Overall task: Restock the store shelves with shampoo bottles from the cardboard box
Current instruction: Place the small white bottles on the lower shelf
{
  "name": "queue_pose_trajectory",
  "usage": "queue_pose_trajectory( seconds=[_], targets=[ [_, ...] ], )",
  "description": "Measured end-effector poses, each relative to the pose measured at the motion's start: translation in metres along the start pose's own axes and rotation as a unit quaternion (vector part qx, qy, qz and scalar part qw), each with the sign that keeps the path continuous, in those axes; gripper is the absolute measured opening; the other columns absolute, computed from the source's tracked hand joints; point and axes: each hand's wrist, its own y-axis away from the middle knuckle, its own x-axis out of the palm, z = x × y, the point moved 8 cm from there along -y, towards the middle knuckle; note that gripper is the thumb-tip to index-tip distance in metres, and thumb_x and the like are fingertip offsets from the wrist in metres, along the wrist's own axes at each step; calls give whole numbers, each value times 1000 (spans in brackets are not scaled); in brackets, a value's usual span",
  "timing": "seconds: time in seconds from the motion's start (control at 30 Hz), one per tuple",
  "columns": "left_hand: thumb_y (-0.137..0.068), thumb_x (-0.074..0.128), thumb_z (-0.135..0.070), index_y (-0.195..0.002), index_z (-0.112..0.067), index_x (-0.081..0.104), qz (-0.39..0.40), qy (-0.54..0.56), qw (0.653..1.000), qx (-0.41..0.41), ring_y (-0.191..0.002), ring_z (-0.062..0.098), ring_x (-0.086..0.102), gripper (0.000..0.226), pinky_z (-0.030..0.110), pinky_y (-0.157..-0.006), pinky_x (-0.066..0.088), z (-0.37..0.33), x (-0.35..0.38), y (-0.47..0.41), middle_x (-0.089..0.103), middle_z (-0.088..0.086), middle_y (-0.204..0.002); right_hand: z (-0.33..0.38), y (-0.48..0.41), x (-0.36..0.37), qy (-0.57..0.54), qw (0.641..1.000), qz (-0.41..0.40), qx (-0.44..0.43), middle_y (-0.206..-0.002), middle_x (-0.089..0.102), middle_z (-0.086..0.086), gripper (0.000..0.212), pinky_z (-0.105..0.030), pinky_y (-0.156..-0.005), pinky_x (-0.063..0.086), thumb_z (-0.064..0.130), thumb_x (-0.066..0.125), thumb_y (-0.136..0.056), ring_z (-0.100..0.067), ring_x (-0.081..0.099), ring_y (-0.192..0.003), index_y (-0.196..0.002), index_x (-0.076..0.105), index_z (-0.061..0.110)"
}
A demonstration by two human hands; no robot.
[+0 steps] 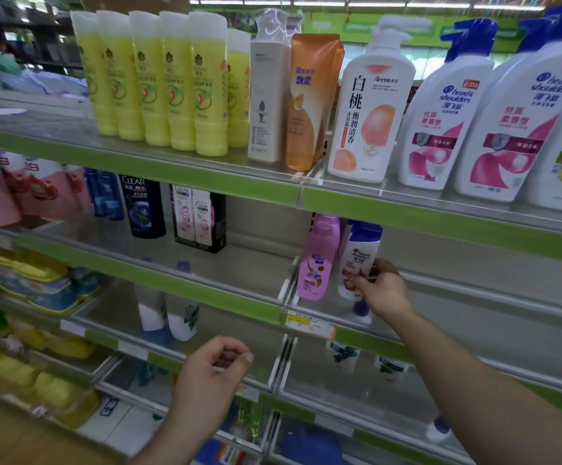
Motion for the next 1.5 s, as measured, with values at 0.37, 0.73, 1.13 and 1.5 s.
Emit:
queue_pose_trajectory(
  seconds=[0.37, 0.73, 1.13, 1.5],
  targets=[
    [-83, 77, -12, -75, -36, 73, 10, 4, 1000, 9, -70, 6, 63, 26, 31, -72, 53, 2, 10, 4, 71, -5, -79, 2, 1, 0, 5, 1000, -17, -7, -83, 55, 23, 34, -15, -51, 38, 16, 69, -89, 8, 52, -71, -109, 45, 29],
    [-85, 75, -12, -76, -37, 72, 27, 9, 1000, -2, -81, 17, 66, 28, 32, -77, 55, 2, 21, 13, 71, -7, -81, 5, 9, 4, -38, 999, -1, -17, -87, 58, 22, 35, -20, -67, 48, 15, 71, -89, 1, 60, -79, -108, 46, 29],
    [-84, 77, -10, -77, -23, 74, 29, -17, 999, 11, -80, 19, 66, 15, 28, -68, 48, -4, 32, 18, 72, -4, -79, 8, 19, 5, -49, 998, 24, -26, -98, 66, 14, 36, -37, -85, 58, 21, 74, -87, -10, 68, -91, -98, 46, 40],
    [-72, 82, 5, -74, -11, 74, -14, -41, 999, -15, -78, 31, 67, 18, 33, -72, 51, 8, 23, 14, 72, 4, -67, 4, 7, 16, -75, 992, 98, 10, -89, 70, 9, 52, -40, -80, 62, 11, 89, -60, -10, 68, -85, -90, 54, 36]
  ],
)
